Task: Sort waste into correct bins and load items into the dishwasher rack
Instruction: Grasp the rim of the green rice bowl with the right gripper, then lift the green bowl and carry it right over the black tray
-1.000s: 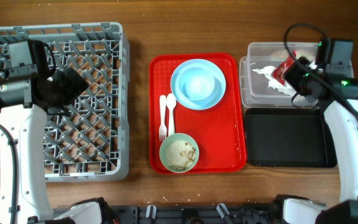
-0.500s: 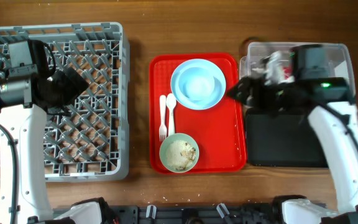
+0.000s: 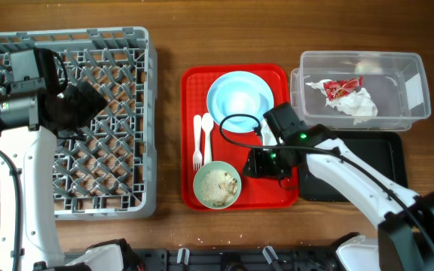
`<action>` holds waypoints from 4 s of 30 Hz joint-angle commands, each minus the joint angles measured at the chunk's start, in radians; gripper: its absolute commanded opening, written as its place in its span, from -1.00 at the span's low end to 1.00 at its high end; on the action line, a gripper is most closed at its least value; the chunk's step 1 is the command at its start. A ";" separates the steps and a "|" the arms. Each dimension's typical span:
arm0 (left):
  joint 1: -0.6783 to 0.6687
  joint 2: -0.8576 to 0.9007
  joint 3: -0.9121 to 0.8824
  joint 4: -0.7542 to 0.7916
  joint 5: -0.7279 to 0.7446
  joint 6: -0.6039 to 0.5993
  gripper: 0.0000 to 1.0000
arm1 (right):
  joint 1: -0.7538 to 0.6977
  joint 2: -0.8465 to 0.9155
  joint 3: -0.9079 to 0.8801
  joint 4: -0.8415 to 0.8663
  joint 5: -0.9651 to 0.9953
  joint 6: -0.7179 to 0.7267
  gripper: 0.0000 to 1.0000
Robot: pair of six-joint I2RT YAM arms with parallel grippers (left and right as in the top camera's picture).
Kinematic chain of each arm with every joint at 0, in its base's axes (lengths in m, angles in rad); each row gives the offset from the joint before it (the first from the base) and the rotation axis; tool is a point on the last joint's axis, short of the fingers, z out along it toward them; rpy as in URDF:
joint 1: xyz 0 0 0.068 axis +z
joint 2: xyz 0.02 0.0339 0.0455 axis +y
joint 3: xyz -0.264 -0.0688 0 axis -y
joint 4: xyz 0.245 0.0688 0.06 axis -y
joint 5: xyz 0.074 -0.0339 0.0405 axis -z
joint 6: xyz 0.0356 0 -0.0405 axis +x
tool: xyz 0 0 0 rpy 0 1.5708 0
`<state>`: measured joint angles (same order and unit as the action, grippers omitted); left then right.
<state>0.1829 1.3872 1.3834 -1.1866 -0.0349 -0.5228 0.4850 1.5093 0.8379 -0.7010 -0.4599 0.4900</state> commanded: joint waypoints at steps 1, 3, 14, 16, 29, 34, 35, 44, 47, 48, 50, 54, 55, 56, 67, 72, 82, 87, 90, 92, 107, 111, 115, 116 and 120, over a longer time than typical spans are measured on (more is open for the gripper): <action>0.005 -0.009 0.012 0.000 0.001 -0.013 1.00 | 0.012 0.070 -0.009 0.039 -0.002 0.036 -0.20; 0.005 -0.009 0.012 0.000 0.001 -0.013 1.00 | 0.035 0.102 -0.009 0.065 -0.035 0.037 -0.22; 0.005 -0.009 0.012 0.000 0.001 -0.013 1.00 | 0.041 0.052 0.064 -0.010 -0.048 -0.001 -0.53; 0.005 -0.009 0.012 0.000 0.001 -0.013 1.00 | 0.041 0.011 0.085 -0.031 -0.084 -0.019 -0.50; 0.005 -0.009 0.012 0.000 0.001 -0.013 1.00 | 0.101 0.072 0.020 0.039 0.046 0.010 -0.08; 0.005 -0.009 0.012 0.000 0.001 -0.013 1.00 | 0.100 0.121 0.020 0.052 0.122 0.069 -0.23; 0.005 -0.009 0.012 0.000 0.001 -0.013 1.00 | 0.096 0.121 0.020 0.049 0.153 0.072 -0.28; 0.005 -0.009 0.012 0.000 0.001 -0.013 1.00 | -0.129 0.119 0.186 -0.192 0.330 0.002 -0.51; 0.005 -0.009 0.012 0.000 0.001 -0.013 1.00 | -0.169 0.119 0.298 -0.298 0.341 -0.047 -0.51; 0.005 -0.009 0.012 0.000 0.001 -0.013 1.00 | -0.168 0.119 0.357 -0.351 0.339 -0.050 -0.45; 0.005 -0.009 0.012 0.000 0.001 -0.013 1.00 | -0.164 0.107 0.417 -0.401 0.206 -0.109 -0.38; 0.005 -0.009 0.012 0.000 0.001 -0.013 1.00 | -0.068 0.103 0.417 -0.383 0.080 -0.132 -0.33; 0.005 -0.009 0.012 0.000 0.001 -0.013 1.00 | 0.019 0.103 0.417 -0.348 0.151 -0.050 -0.29; 0.005 -0.009 0.012 0.000 0.001 -0.013 1.00 | 0.077 0.104 0.417 -0.317 0.204 -0.003 -0.12; 0.005 -0.009 0.012 0.000 0.001 -0.013 1.00 | 0.360 0.329 0.417 -0.209 0.540 0.212 0.34; 0.005 -0.009 0.012 0.000 0.001 -0.013 1.00 | 0.360 0.359 0.417 -0.226 0.563 0.220 -0.53; 0.005 -0.009 0.012 0.000 0.001 -0.013 1.00 | 0.418 0.367 0.386 -0.182 0.547 0.234 -0.69; 0.005 -0.009 0.012 0.000 0.001 -0.013 1.00 | 0.419 0.367 0.385 -0.191 0.538 0.246 -0.92; 0.005 -0.009 0.012 0.000 0.001 -0.013 1.00 | 0.419 0.366 0.389 -0.212 0.539 0.246 -0.91; 0.005 -0.009 0.012 0.000 0.001 -0.013 1.00 | 0.419 0.366 0.405 -0.242 0.551 0.245 -0.91; 0.005 -0.009 0.012 0.000 0.001 -0.013 1.00 | 0.419 0.366 0.484 -0.396 0.703 0.272 -0.91; 0.005 -0.009 0.012 0.000 0.001 -0.013 1.00 | 0.419 0.366 0.485 -0.423 0.735 0.277 -0.91; 0.005 -0.009 0.012 0.000 0.001 -0.013 1.00 | 0.419 0.365 0.526 -0.484 0.761 0.333 -0.91; 0.005 -0.009 0.012 0.000 0.001 -0.013 1.00 | 0.419 0.361 0.540 -0.498 0.776 0.351 -0.91; 0.005 -0.009 0.012 0.000 0.001 -0.013 1.00 | 0.381 0.308 0.568 -0.528 0.800 0.393 -0.92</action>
<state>0.1829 1.3872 1.3834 -1.1866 -0.0349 -0.5228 0.8978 1.8549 1.3746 -1.2198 0.2840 0.8299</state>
